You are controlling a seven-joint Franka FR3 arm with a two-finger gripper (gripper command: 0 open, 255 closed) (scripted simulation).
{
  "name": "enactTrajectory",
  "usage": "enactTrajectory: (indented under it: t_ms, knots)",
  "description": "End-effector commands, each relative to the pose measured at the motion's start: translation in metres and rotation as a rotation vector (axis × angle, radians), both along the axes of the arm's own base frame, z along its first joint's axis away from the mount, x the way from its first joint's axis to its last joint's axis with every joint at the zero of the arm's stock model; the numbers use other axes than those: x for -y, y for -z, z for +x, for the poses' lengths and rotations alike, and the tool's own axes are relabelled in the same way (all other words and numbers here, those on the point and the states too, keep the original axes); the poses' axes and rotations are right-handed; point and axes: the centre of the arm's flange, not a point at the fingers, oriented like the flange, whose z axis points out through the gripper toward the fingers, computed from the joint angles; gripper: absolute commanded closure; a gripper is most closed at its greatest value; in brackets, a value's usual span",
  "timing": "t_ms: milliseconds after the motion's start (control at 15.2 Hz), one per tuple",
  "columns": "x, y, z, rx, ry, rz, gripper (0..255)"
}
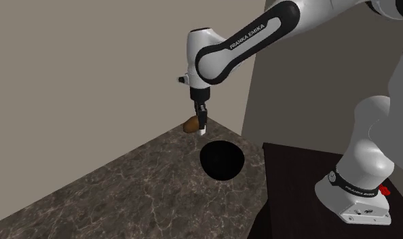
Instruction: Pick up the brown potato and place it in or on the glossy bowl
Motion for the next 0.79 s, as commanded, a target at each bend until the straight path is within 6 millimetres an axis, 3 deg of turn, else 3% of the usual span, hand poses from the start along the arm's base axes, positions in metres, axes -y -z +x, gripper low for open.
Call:
enactTrajectory:
  t_ms: [0,528,726]
  knots:
    - [-0.010,0.001,-0.024,0.000,0.000,0.000,255]
    - [-0.050,0.000,-0.122,0.000,0.000,0.000,255]
    - [-0.052,0.010,-0.128,0.000,0.000,0.000,255]
